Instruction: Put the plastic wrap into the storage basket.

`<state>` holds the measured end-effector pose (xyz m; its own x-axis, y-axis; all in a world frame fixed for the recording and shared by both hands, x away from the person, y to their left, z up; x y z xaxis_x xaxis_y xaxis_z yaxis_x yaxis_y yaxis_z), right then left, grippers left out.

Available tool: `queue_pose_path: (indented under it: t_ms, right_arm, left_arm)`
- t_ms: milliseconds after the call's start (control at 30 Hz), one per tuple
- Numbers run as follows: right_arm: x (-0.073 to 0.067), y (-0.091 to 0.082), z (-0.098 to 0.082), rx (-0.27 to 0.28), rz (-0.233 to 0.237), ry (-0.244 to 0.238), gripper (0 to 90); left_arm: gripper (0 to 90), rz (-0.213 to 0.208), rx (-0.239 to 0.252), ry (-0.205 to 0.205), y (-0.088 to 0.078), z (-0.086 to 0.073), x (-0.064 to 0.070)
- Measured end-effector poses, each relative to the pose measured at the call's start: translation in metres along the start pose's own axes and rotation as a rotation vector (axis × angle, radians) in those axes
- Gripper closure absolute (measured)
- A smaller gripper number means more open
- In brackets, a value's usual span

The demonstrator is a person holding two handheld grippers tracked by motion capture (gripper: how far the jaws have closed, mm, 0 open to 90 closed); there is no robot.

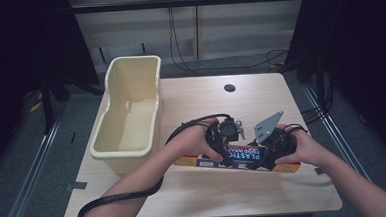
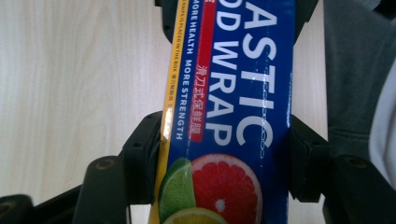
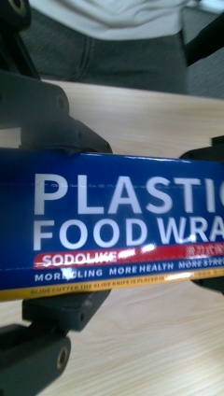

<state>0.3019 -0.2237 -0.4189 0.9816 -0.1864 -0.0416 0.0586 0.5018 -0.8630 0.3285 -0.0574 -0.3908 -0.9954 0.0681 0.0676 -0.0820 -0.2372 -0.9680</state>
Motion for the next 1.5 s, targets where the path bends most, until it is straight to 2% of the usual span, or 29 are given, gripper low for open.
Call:
queue_pose_path:
  t_ms: [33,67,100,133,167,200,233,300,367,433,467,600,633,767,833,933,1000,1067,1200,1367,1467,1500]
  right_arm:
    - [0.002,-0.001,0.0,0.034,0.009,0.011,38.2]
    - [0.004,-0.002,0.0,0.06,0.017,0.03,36.3]
    - [0.004,-0.002,0.0,0.06,0.017,0.03,36.3]
    - [0.005,-0.003,-0.001,0.08,0.03,0.05,30.5]
    - [0.007,-0.004,-0.001,0.088,-0.005,0.076,19.0]
    - [0.009,-0.006,-0.002,0.086,-0.021,0.089,14.1]
    - [0.011,-0.008,-0.002,0.085,-0.038,0.107,10.0]
    - [0.014,-0.012,-0.003,0.096,-0.054,0.136,6.5]
    - [0.015,-0.014,-0.005,0.095,-0.067,0.138,5.3]
    - [0.017,-0.015,-0.008,0.093,-0.088,0.16,3.6]
    - [0.018,-0.017,-0.011,0.091,-0.116,0.173,2.4]
    - [0.018,-0.022,-0.013,0.117,-0.114,0.187,1.7]
    - [0.019,-0.024,-0.014,0.127,-0.127,0.191,0.8]
    - [0.019,-0.027,-0.014,0.137,-0.125,0.207,0.3]
    - [0.02,-0.029,-0.016,0.131,-0.152,0.217,0.2]
    - [0.022,-0.029,-0.019,0.138,-0.149,0.241,0.1]
    - [0.022,-0.026,-0.022,0.132,-0.164,0.259,0.1]
    - [0.022,-0.025,-0.024,0.129,-0.16,0.266,0.1]
    - [0.019,-0.02,-0.025,0.116,-0.162,0.262,0.1]
    - [0.018,-0.018,-0.025,0.122,-0.156,0.258,0.1]
    - [0.016,-0.015,-0.025,0.12,-0.157,0.254,0.1]
    - [0.015,-0.014,-0.025,0.114,-0.158,0.249,0.1]
  left_arm:
    - [40.6,0.0,0.0,0.0,0.0,0.0,0.0]
    - [41.2,-0.003,-0.012,-0.021,-0.003,-0.001,0.001]
    - [41.4,-0.003,-0.012,-0.021,-0.003,-0.001,0.001]
    - [41.4,-0.015,-0.025,-0.032,-0.005,-0.002,0.001]
    - [41.5,-0.005,-0.047,-0.034,-0.007,-0.002,0.002]
    - [41.6,0.008,-0.089,-0.064,-0.009,-0.004,0.003]
    - [41.7,0.031,-0.095,-0.07,-0.009,-0.006,0.004]
    - [41.8,0.034,-0.101,-0.074,-0.012,-0.008,0.004]
    - [41.8,0.02,-0.096,-0.121,-0.018,-0.013,0.001]
    - [41.9,0.025,-0.085,-0.148,-0.025,-0.017,0.0]
    - [41.9,0.034,-0.087,-0.163,-0.03,-0.019,-0.001]
    - [41.8,0.03,-0.077,-0.21,-0.045,-0.027,-0.008]
    - [41.8,0.027,-0.062,-0.244,-0.051,-0.031,-0.01]
    - [41.7,0.036,-0.056,-0.276,-0.056,-0.037,-0.012]
    - [41.7,0.024,-0.054,-0.307,-0.06,-0.04,-0.013]
    - [41.7,0.028,-0.059,-0.322,-0.065,-0.044,-0.015]
    - [41.7,0.016,-0.055,-0.357,-0.068,-0.048,-0.017]
    - [41.7,0.024,-0.058,-0.362,-0.071,-0.051,-0.018]
    - [41.7,0.015,-0.05,-0.4,-0.078,-0.055,-0.02]
    - [41.8,0.037,-0.061,-0.442,-0.088,-0.062,-0.024]
    - [41.7,0.038,-0.05,-0.461,-0.094,-0.067,-0.027]
    - [41.7,0.039,-0.039,-0.482,-0.096,-0.068,-0.027]
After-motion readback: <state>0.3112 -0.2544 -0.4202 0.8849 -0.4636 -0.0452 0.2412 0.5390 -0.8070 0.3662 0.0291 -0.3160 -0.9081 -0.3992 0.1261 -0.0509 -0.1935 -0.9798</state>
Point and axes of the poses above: each handheld gripper's, and its own axes: y roughly forward along the jaws, z roughly out of its top, x roughly to its right, the point moved 2 cm from there along y, roughly forward along the jaws, and after that the axes turned 8 degrees about -x, right-handed, at the moved point
